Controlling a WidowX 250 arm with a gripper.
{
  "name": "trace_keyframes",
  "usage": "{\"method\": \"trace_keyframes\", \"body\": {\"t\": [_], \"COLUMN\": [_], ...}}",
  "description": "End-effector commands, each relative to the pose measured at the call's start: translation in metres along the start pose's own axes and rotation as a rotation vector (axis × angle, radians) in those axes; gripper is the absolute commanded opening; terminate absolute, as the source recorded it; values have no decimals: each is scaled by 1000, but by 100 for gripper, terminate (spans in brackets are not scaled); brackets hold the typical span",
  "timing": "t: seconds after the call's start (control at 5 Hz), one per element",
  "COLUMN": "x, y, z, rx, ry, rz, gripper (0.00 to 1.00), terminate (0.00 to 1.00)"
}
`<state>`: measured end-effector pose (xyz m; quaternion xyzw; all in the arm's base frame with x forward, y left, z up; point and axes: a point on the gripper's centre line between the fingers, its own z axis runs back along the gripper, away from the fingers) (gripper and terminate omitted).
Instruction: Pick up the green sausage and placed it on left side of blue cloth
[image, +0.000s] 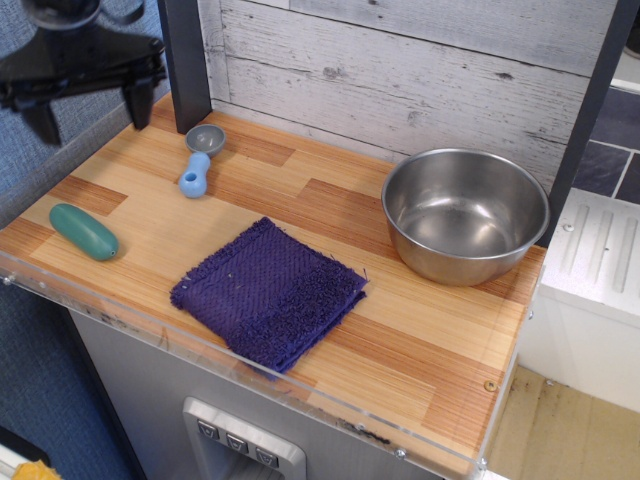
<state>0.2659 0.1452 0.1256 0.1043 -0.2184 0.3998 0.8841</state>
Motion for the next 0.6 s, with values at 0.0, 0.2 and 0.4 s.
{"method": "trace_keyframes", "body": {"t": [0.0,0.2,0.4], "x": [2,2,2], "y": [0,0,0], "z": [15,15,15], "rx": [-16,-16,-16], "ry": [-45,-45,-45], "rz": [5,5,5], "gripper": [100,100,100], "terminate": [0,0,100]}}
